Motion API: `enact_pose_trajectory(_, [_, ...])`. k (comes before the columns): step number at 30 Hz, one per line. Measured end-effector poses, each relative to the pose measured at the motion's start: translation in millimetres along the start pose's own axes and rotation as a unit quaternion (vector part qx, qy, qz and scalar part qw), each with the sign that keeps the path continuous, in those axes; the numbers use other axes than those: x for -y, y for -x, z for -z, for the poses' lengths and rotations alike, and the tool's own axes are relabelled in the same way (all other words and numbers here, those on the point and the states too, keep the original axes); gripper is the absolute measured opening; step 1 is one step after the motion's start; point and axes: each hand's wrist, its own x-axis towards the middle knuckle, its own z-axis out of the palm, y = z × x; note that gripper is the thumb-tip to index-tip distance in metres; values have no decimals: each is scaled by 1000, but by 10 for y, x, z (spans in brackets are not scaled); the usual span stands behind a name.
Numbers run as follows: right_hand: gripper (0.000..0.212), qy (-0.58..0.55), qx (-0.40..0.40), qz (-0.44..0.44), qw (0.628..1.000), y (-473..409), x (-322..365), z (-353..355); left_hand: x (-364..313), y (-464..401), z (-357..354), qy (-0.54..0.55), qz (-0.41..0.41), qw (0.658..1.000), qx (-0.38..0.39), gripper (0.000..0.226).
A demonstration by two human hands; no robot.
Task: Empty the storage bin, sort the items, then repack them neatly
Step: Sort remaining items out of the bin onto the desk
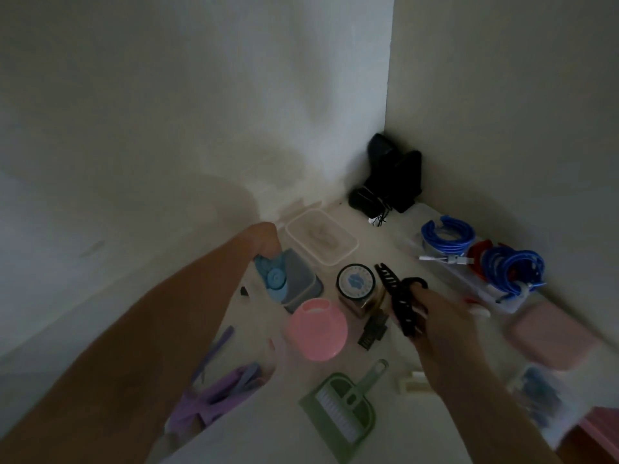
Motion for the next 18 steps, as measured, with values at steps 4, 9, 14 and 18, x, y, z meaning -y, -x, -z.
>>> enact_pose_trajectory(4, [12, 5, 11, 12, 1000, -123, 6, -99, 51, -270, -184, -97, -16, 995, 13, 9])
enact_pose_trajectory(9, [12, 19, 13, 35, 999, -226, -14, -116, 124, -381, -296, -90, -2, 993, -74, 26])
enact_pose_trajectory(14, [10, 63, 23, 62, 996, -314, 80, -191, 83, -415, -228, 401, 76, 913, 22, 17])
enact_pose_trajectory(18, [19, 124, 53, 98, 986, -480, 210, -351, -9, -388, -88, 587, 103, 798, 88, 20])
